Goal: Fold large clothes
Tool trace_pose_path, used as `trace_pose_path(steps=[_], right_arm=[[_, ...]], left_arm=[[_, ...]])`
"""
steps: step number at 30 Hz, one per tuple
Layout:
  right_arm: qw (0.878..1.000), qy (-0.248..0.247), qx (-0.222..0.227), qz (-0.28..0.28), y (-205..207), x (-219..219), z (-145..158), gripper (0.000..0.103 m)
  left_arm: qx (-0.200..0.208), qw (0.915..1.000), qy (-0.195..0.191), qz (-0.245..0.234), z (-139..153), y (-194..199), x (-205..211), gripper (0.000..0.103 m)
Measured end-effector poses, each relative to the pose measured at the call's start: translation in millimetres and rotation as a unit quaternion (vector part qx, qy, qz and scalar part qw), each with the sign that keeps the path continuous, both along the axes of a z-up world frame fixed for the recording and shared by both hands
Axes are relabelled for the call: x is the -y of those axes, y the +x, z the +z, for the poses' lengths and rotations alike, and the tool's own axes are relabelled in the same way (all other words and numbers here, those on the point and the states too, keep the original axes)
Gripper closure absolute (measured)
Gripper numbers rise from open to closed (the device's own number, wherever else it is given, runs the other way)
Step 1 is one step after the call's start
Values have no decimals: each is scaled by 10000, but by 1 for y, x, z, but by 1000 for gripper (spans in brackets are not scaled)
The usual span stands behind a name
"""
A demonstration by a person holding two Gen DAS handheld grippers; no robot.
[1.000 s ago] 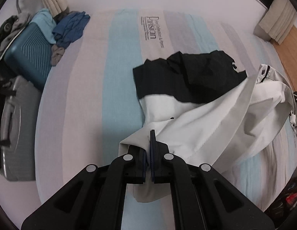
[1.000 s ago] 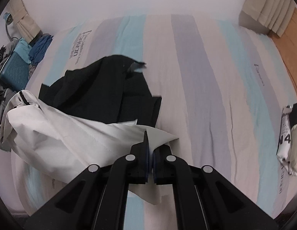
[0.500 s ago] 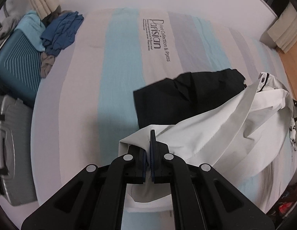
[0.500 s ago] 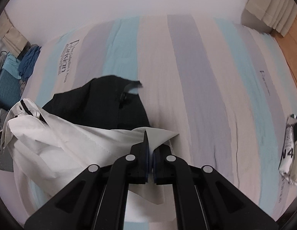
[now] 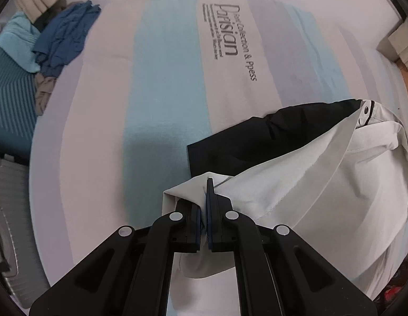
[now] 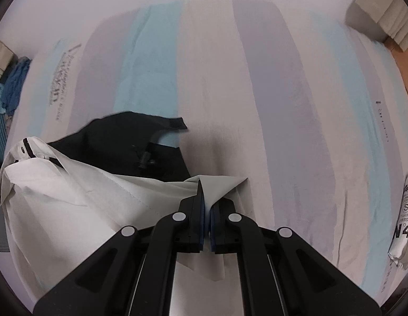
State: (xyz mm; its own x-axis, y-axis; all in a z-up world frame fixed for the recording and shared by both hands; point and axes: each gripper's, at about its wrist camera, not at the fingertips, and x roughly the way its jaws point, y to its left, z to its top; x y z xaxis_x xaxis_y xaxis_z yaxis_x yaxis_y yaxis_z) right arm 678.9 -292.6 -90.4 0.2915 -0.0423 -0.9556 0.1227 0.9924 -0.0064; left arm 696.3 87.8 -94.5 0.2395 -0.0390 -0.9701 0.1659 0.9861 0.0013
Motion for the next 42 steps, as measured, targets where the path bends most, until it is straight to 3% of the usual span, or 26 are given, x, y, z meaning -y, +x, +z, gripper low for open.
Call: trace_pose_path(steps=[11,17,23,26,28,29,30,32,34,36,42], right_arm=[[9994,-51,-314,-134,14,10,-59,101],[9990,-304,-212,238,25,-6,-57,100],[9998,150,-48,132,25,4,-43,98],[9979,638,-126,44,24,18,-37,89],[9954,940,-159,108,21,22,-33,69],[9948,1003,-140,136,22,24,-31,60],[9953,945,-70,181,21,26,-25,45],[9960,851,35,255,20,27,-17,40],[9964,793,128,273,21,24,-9,39],[9973,614,200,346,21,18,-5,32],[9968,-63,386,694,8,-13,1,20]], left_arm=[[-164,9998,50,-79,-51,30,12,101],[-148,9994,108,277,-59,32,6,97],[207,9990,169,362,-45,23,9,94],[249,9983,-104,509,-39,20,2,85],[221,9979,-300,526,-35,19,1,70],[239,9975,-408,527,-32,17,0,58],[291,9974,-407,512,-28,15,1,36],[702,9956,149,599,-14,11,5,6],[908,9943,371,415,-4,9,10,6],[983,9932,497,385,0,9,13,6],[807,9945,597,302,-6,3,25,6]])
